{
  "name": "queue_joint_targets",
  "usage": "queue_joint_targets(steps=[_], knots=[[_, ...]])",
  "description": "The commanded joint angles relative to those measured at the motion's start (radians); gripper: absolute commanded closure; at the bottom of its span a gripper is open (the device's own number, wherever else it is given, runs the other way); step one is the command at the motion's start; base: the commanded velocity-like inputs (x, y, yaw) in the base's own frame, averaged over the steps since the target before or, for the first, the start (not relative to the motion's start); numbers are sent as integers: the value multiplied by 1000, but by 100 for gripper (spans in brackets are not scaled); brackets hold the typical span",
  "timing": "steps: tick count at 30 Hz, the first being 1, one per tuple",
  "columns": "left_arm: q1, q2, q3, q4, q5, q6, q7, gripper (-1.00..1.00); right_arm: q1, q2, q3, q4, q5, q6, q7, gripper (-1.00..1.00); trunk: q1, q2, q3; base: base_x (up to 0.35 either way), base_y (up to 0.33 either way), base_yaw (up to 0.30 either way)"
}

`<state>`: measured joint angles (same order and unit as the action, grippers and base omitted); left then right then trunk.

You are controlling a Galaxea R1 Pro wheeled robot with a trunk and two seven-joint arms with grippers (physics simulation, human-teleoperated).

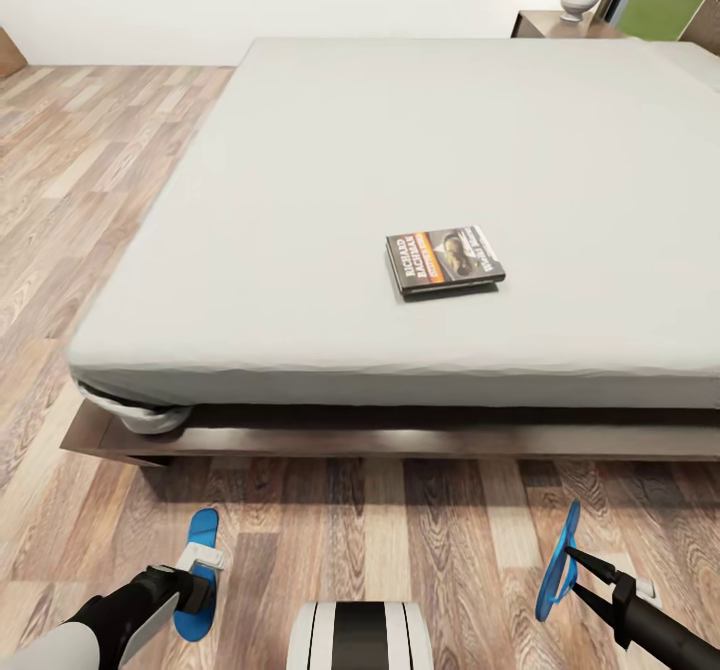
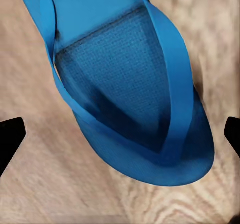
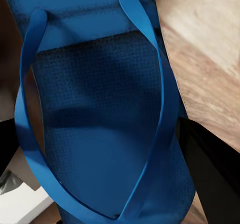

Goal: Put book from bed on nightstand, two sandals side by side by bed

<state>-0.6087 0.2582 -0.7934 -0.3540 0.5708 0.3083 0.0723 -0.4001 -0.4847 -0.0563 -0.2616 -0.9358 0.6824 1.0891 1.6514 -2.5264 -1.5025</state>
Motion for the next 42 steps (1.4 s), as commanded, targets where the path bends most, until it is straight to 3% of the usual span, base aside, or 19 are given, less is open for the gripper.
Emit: queue_joint_targets(steps=[1,17,20,21,22,24,25,26,27,28,29,31,33,36,37,39,40,42], knots=[[0,2,-8,-3,10,5,7,-100,0,1,-5,0,3,8,2,100,-1,0,3,0,0,0],[0,4,-5,-4,15,3,-7,-100,0,0,6,12,5,7,2,100,-8,4,65,0,0,0],[0,8,-3,-5,18,1,-71,-100,0,1,6,13,8,0,-2,100,-9,4,77,0,0,0],[0,12,-3,-5,19,1,-113,-100,0,2,6,14,9,-2,-4,100,-10,5,81,0,0,0],[0,27,4,-5,19,0,-192,-100,0,2,6,16,10,-5,-7,100,-10,5,85,0,0,0],[0,52,38,-9,20,-1,-319,-100,0,3,6,19,11,-8,-9,100,-11,5,92,0,0,0],[0,58,53,-9,20,-1,-352,-100,0,3,6,19,12,-10,-10,100,-11,6,96,0,0,0],[0,72,91,-11,20,-1,-419,-100,0,3,6,20,12,-15,-11,100,-12,6,100,0,0,0],[0,88,161,-11,20,-1,-520,-100,1,5,7,22,12,-28,-12,100,-12,6,104,0,0,0],[0,91,186,-11,19,-2,-554,-100,1,5,7,22,12,-32,-12,100,-13,6,108,0,0,0],[0,99,259,-10,19,-2,-646,-100,1,6,7,23,12,-45,-12,100,-13,7,112,0,0,0],[0,103,331,-10,18,-4,-732,-100,1,8,7,23,17,-61,-13,100,-14,7,119,0,0,0],[0,104,364,-10,19,-4,-767,-100,1,9,8,24,32,-68,-13,100,-15,7,127,0,0,0],[0,101,404,-10,22,-3,-795,-100,1,10,9,24,124,-83,-36,100,-15,7,127,0,0,0],[1,100,420,-10,25,-3,-801,-100,1,9,8,23,179,-96,-75,100,-15,7,127,0,0,0],[1,99,445,-10,42,-3,-806,-100,1,10,9,21,239,-108,-161,100,-15,7,127,0,0,0],[1,98,465,-10,69,-3,-807,-100,1,10,10,19,265,-113,-244,100,-15,7,127,0,0,0],[1,99,484,-10,115,-3,-809,-100,1,11,9,12,284,-119,-361,100,-15,7,127,0,0,0]])
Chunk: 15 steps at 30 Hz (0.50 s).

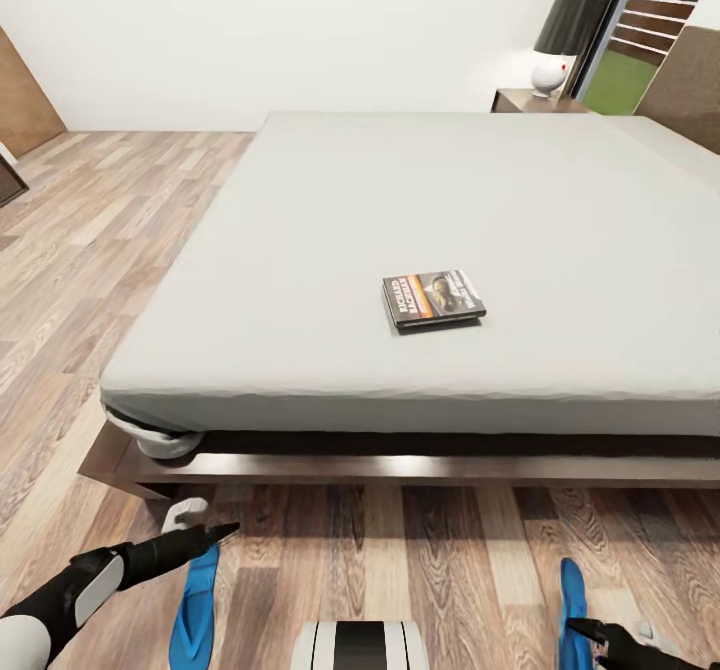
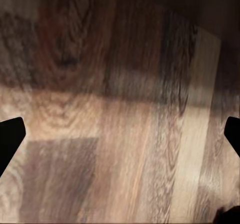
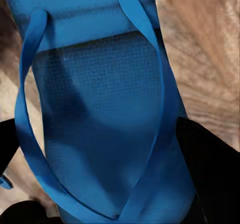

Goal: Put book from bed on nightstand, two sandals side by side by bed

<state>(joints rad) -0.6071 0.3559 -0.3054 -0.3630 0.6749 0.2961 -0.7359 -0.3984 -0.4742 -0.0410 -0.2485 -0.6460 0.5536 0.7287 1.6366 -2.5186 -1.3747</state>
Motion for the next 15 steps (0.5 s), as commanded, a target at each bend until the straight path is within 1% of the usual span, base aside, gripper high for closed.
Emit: queue_joint_targets(steps=[1,2,4,6,7,9,11,12,13,14,15], knots=[[0,1,1,-1,35,9,-1,-100,0,0,-7,-3,-1,2,-50,100,0,0,-1,0,0,0],[0,0,4,-1,56,9,-1,-100,0,0,-7,-5,2,-14,-89,100,0,0,-1,0,0,0],[0,-4,7,-1,83,9,-1,-100,0,0,-7,-10,12,-67,-140,100,0,0,-1,0,0,0],[0,-9,8,-1,90,9,-1,-100,0,0,-7,-30,35,-92,-156,100,0,0,-1,0,0,0],[1,-10,9,-1,93,9,0,-100,-1,0,-7,-49,55,-98,-162,100,0,0,-1,0,0,0],[1,-13,8,-1,95,9,0,-100,-1,0,-7,-88,114,-105,-194,100,0,0,-1,0,0,0],[1,-16,8,-1,96,9,0,-100,-1,0,-8,-128,180,-109,-276,100,0,0,-1,0,0,0],[1,-18,8,-1,96,9,0,-100,-1,0,-8,-138,194,-110,-302,100,0,0,-1,0,0,0],[1,-22,8,-1,96,9,0,-100,-1,0,-8,-166,235,-125,-405,100,0,0,-1,0,0,0],[1,-23,8,-1,96,9,0,-100,-1,1,-8,-173,245,-135,-436,100,0,0,-1,0,0,0],[1,-25,8,-1,95,9,1,-100,-1,2,-8,-183,260,-160,-489,100,0,0,-1,0,0,0]])
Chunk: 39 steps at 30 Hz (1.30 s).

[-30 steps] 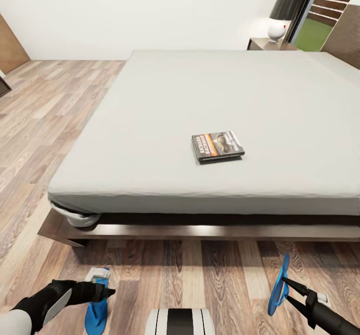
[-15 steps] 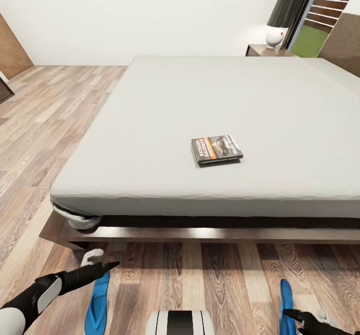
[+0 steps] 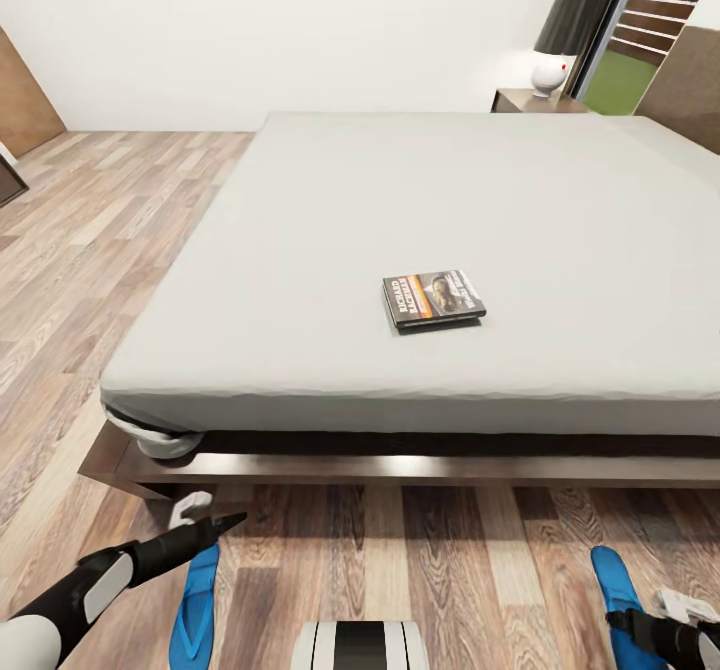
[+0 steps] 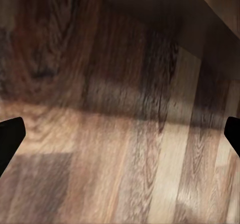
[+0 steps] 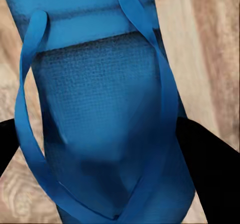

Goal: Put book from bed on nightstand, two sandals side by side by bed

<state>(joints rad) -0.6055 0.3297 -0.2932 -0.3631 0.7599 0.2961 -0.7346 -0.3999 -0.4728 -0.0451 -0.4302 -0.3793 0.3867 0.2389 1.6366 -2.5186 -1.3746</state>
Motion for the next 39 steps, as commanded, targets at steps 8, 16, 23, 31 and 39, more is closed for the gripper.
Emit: queue_joint_targets(steps=[8,16,23,31,39], knots=[[3,-3,-3,1,12,9,0,-100,0,4,-1,-11,26,-143,-105,100,0,0,-1,0,0,0],[4,-2,-2,2,12,11,-2,-100,1,9,-1,-10,26,-153,-105,100,0,0,-1,0,0,0],[4,0,0,3,13,11,-2,-100,1,12,-1,-12,26,-153,-105,100,0,0,-1,0,87,0],[4,3,1,3,13,12,-2,-100,1,13,-1,-12,26,-153,-105,100,0,0,-1,-24,300,0],[4,6,2,4,13,13,0,-100,1,18,-1,-13,26,-153,-105,100,0,0,-1,-30,318,0]])
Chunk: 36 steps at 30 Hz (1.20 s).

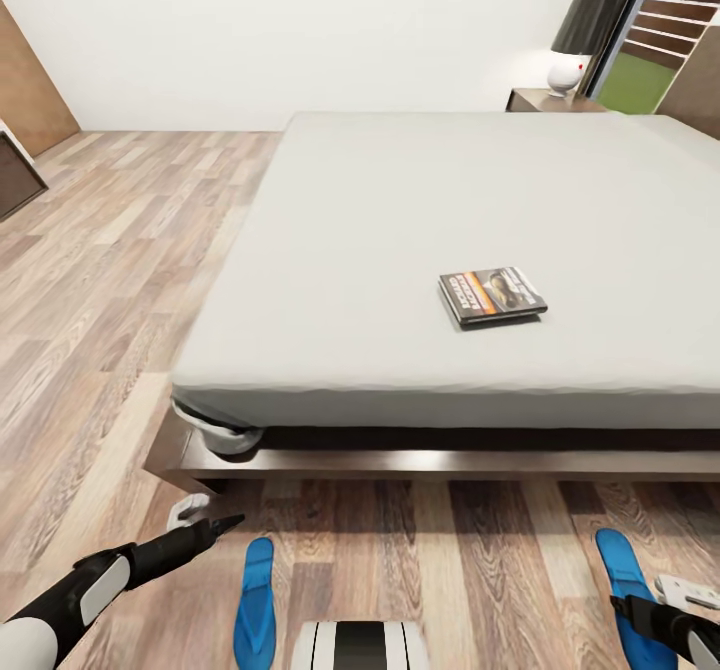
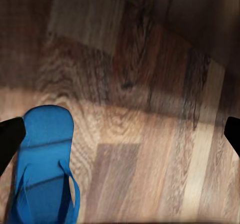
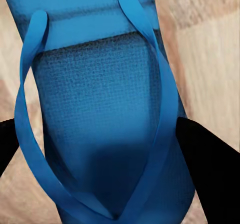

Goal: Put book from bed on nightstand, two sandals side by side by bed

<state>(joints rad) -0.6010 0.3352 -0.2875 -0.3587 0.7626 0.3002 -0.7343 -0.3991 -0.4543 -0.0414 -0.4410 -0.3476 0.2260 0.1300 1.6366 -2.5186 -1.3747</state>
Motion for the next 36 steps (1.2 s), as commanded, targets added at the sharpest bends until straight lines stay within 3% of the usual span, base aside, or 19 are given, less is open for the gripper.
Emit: queue_joint_targets(steps=[1,16,36], knots=[[0,1,-4,0,10,9,0,-100,0,3,-5,-2,-5,7,4,100,0,0,-1,-2,321,0],[0,1,-4,0,11,9,0,-100,0,6,-5,-2,-5,7,4,100,0,0,-1,0,170,0],[0,2,-4,0,12,10,0,-100,0,8,-5,-1,-5,7,3,100,0,0,-1,0,280,0]])
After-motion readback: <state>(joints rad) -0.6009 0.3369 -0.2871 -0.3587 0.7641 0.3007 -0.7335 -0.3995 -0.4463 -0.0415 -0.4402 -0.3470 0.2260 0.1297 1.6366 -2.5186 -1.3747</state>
